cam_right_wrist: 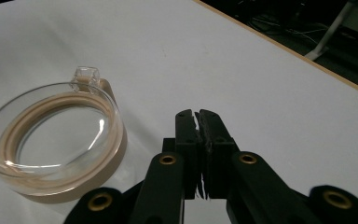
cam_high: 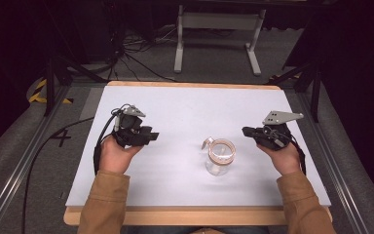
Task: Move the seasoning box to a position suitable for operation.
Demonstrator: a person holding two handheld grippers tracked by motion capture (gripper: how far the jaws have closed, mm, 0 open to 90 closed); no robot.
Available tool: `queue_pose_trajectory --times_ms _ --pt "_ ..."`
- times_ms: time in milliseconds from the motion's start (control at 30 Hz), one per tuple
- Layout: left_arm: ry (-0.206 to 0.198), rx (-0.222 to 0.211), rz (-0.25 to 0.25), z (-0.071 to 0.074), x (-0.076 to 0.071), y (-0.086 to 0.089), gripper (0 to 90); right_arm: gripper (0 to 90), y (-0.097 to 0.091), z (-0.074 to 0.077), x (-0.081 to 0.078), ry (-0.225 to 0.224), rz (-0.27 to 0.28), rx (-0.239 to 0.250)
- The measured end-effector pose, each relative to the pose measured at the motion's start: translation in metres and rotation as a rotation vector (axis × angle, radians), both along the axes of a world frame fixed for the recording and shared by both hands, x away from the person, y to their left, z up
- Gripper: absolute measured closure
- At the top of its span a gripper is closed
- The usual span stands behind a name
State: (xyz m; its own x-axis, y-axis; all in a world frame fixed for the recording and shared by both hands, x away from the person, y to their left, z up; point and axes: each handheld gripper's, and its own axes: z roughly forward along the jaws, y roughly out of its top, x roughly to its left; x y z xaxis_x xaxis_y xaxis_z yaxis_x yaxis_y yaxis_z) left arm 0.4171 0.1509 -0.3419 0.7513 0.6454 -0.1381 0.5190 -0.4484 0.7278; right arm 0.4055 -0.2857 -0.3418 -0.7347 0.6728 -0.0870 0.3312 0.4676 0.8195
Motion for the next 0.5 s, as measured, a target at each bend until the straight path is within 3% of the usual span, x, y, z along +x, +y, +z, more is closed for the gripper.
queue_pose_trajectory --times_ms 167,233,333,367,500 --pt "0.028 -0.102 -0.039 0.001 0.003 0.008 64.1 84.6 -0.003 0.003 -0.003 0.005 -0.001 0.019" --pt "0.003 -0.088 -0.034 0.006 0.001 0.005 65.9 83.8 -0.006 0.002 -0.004 0.009 -0.01 0.028" --pt "-0.042 -0.052 -0.068 0.012 -0.001 -0.005 68.1 85.2 -0.01 0.0 -0.006 0.017 -0.011 0.024" --pt "-0.047 -0.031 -0.084 0.014 -0.001 -0.007 67.9 85.7 -0.011 -0.001 -0.007 0.017 -0.009 0.025" --pt "-0.033 -0.03 -0.143 0.018 -0.002 -0.023 66.2 87.4 -0.015 -0.003 -0.009 0.027 -0.003 0.026"
